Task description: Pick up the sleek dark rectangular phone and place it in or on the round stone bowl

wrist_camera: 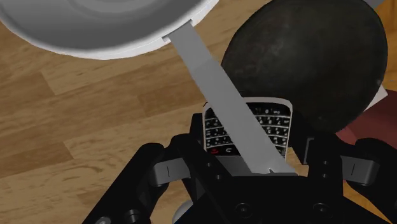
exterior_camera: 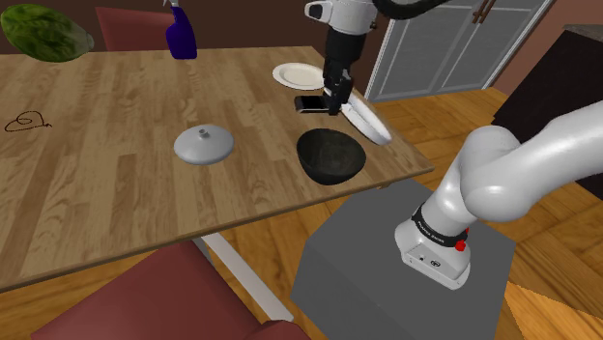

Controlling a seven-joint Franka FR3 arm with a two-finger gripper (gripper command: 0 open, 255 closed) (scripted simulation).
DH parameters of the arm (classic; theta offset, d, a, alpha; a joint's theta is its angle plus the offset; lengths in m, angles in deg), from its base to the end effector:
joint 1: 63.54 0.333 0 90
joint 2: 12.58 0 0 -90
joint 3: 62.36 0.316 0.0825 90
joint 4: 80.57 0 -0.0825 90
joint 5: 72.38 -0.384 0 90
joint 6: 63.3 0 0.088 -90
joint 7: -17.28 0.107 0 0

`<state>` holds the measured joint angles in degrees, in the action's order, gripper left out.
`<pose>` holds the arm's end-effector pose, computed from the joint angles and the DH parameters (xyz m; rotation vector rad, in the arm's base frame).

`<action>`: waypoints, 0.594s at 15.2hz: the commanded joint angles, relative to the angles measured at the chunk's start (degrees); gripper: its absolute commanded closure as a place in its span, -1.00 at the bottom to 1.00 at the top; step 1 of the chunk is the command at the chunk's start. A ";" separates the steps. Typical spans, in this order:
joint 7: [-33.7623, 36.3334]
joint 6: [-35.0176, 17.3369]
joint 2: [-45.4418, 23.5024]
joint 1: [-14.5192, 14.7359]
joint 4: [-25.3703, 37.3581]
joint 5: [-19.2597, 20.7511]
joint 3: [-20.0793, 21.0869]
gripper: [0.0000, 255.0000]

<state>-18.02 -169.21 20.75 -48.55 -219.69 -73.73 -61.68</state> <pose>0.3609 0.1036 0.5104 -2.8275 -1.3332 -0.0075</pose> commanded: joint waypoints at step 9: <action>3.14 1.79 13.12 1.78 -11.27 -2.09 2.68 1.00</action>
<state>-14.98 -166.70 33.64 -46.82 -229.98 -75.73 -59.10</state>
